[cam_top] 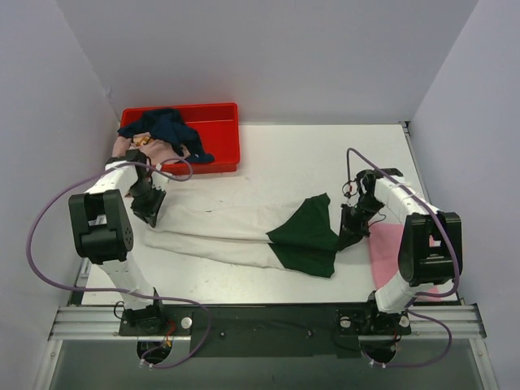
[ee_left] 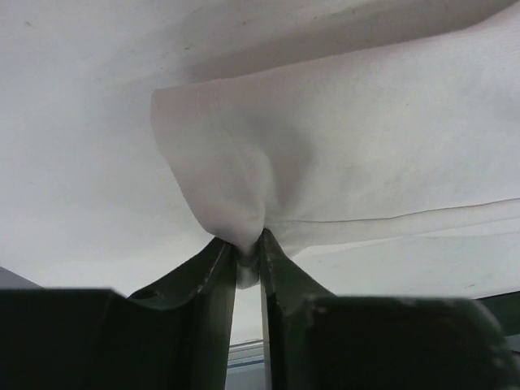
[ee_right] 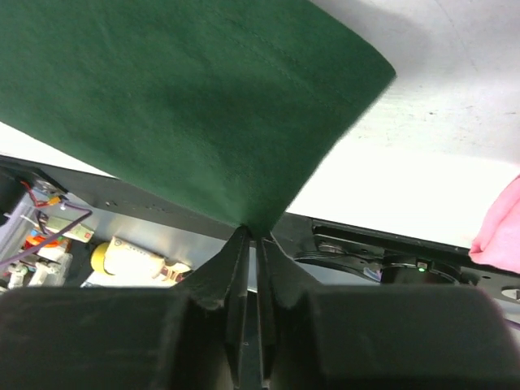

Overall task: Fold and stack the t-shirts
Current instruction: Fold the other side of the tshirt into a rectangle

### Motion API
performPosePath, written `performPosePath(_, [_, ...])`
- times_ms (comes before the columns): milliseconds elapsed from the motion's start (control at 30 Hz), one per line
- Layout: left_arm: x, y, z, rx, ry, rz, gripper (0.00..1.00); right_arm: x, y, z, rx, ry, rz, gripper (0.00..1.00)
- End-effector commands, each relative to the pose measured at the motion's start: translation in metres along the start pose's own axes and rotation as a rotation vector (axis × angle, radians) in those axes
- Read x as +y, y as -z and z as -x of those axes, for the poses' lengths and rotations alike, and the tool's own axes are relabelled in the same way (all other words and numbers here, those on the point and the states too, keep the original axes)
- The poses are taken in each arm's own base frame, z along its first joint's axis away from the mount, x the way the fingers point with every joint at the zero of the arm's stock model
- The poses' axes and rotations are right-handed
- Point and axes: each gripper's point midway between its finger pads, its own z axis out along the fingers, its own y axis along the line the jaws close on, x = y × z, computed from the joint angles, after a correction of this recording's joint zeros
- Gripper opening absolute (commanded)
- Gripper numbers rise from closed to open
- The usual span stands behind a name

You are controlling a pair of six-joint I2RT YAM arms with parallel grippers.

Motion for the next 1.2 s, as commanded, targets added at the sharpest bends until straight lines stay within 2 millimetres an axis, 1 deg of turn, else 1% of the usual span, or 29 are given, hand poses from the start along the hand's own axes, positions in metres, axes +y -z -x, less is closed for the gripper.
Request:
performPosePath(0, [0.014,0.022,0.005,-0.044,-0.006,0.08,0.33,-0.014,-0.004,-0.026,0.103,-0.051,-0.064,0.18])
performPosePath(33, [0.016,0.026,0.008,-0.053,-0.011,0.086,0.41,-0.017,-0.004,-0.025,0.097,-0.063,-0.084,0.24])
performPosePath(67, [0.017,0.03,0.01,-0.059,-0.023,0.092,0.44,-0.019,-0.003,-0.025,0.088,-0.07,-0.092,0.35])
performPosePath(100, [0.018,0.036,0.015,-0.077,-0.032,0.093,0.49,-0.021,-0.002,-0.023,0.075,-0.08,-0.103,0.39])
performPosePath(133, [0.017,0.043,0.018,-0.1,-0.054,0.09,0.5,-0.022,0.001,-0.02,0.048,-0.092,-0.096,0.43])
performPosePath(167, [0.017,0.053,0.026,-0.131,-0.072,0.09,0.6,-0.023,0.001,-0.015,0.022,-0.111,-0.086,0.45])
performPosePath(233, [0.014,0.074,0.042,-0.203,-0.12,0.087,0.61,-0.025,0.005,-0.001,-0.062,-0.189,-0.032,0.49])
performPosePath(267, [0.005,0.085,0.052,-0.252,-0.149,0.067,0.61,-0.027,0.006,0.003,-0.094,-0.224,-0.011,0.5])
performPosePath(300, [-0.003,0.1,0.067,-0.317,-0.175,0.039,0.61,-0.024,0.007,0.016,-0.15,-0.261,0.02,0.5])
performPosePath(333, [-0.013,0.106,0.074,-0.34,-0.201,0.019,0.61,-0.025,0.003,0.017,-0.157,-0.278,0.025,0.51])
performPosePath(367, [-0.024,0.121,0.088,-0.402,-0.226,-0.006,0.61,-0.024,-0.001,0.031,-0.198,-0.299,0.035,0.51])
performPosePath(400, [-0.041,0.126,0.095,-0.415,-0.263,-0.033,0.61,-0.025,-0.005,0.035,-0.202,-0.317,0.037,0.51])
performPosePath(433, [-0.054,0.137,0.106,-0.462,-0.296,-0.062,0.61,-0.023,-0.011,0.044,-0.21,-0.333,0.056,0.51])
performPosePath(467, [-0.079,0.139,0.114,-0.474,-0.356,-0.095,0.61,-0.023,-0.015,0.048,-0.207,-0.344,0.064,0.51])
performPosePath(500, [-0.091,0.147,0.121,-0.5,-0.384,-0.113,0.61,-0.021,-0.021,0.055,-0.205,-0.361,0.087,0.51])
performPosePath(533, [-0.112,0.15,0.128,-0.515,-0.43,-0.133,0.61,-0.021,-0.025,0.057,-0.195,-0.367,0.091,0.51])
performPosePath(567, [-0.122,0.151,0.132,-0.524,-0.45,-0.149,0.61,-0.024,-0.03,0.06,-0.191,-0.38,0.082,0.51])
performPosePath(600, [-0.143,0.152,0.138,-0.538,-0.494,-0.164,0.61,-0.028,-0.033,0.059,-0.188,-0.385,0.074,0.51])
performPosePath(667, [-0.172,0.151,0.145,-0.552,-0.548,-0.186,0.61,-0.04,-0.038,0.061,-0.194,-0.398,0.036,0.5])
performPosePath(700, [-0.184,0.15,0.147,-0.556,-0.567,-0.202,0.61,-0.044,-0.042,0.064,-0.193,-0.409,0.032,0.49])
performPosePath(733, [-0.204,0.15,0.15,-0.568,-0.598,-0.221,0.61,-0.047,-0.044,0.064,-0.186,-0.412,0.027,0.49])
performPosePath(800, [-0.235,0.149,0.151,-0.577,-0.648,-0.269,0.61,-0.052,-0.048,0.066,-0.181,-0.416,0.024,0.49])
performPosePath(833, [-0.246,0.146,0.152,-0.572,-0.659,-0.293,0.61,-0.054,-0.051,0.065,-0.173,-0.421,0.02,0.47])
performPosePath(867, [-0.262,0.146,0.15,-0.576,-0.694,-0.315,0.61,-0.054,-0.052,0.066,-0.177,-0.413,0.026,0.45])
performPosePath(933, [-0.286,0.143,0.149,-0.579,-0.735,-0.366,0.61,-0.052,-0.055,0.068,-0.183,-0.401,0.054,0.29])
performPosePath(967, [-0.299,0.141,0.146,-0.573,-0.748,-0.402,0.61,-0.051,-0.055,0.068,-0.184,-0.402,0.064,0.19])
performPosePath(1033, [-0.315,0.138,0.145,-0.571,-0.75,-0.453,0.62,-0.046,-0.056,0.066,-0.178,-0.397,0.09,0.07])
performPosePath(1100, [-0.329,0.137,0.149,-0.585,-0.74,-0.497,0.62,-0.043,-0.051,0.064,-0.196,-0.386,0.106,0.0])
performPosePath(1167, [-0.341,0.133,0.153,-0.597,-0.728,-0.514,0.63,-0.04,-0.04,0.066,-0.242,-0.358,0.113,0.0])
